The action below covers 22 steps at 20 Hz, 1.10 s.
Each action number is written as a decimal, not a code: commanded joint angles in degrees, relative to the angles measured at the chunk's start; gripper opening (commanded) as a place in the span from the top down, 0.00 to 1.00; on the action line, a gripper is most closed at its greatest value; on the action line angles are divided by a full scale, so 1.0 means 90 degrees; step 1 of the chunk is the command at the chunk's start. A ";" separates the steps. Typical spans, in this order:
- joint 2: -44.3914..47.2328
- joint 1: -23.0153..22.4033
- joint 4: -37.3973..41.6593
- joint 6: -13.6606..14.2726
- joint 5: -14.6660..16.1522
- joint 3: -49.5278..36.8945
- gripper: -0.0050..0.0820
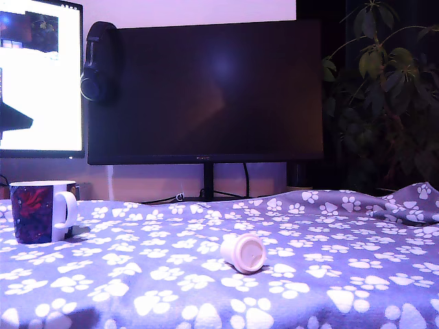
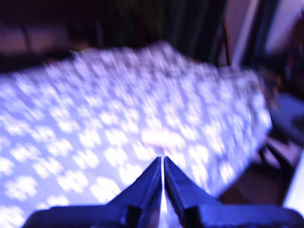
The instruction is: Pick up the coffee capsules on the table and drop them inside the coffee cup
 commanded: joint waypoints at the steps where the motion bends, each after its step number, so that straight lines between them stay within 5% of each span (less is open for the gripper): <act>1: 0.0109 -0.0058 0.0172 0.0058 -0.0002 -0.0114 0.96; 4: 0.0202 -0.0080 0.0197 0.0107 -0.0002 -0.0114 0.89; 8: 0.0287 -0.0090 0.0311 0.0114 -0.0039 -0.0114 0.25; 22: 0.2242 -0.0243 0.2640 0.0432 -0.0046 -0.0117 0.22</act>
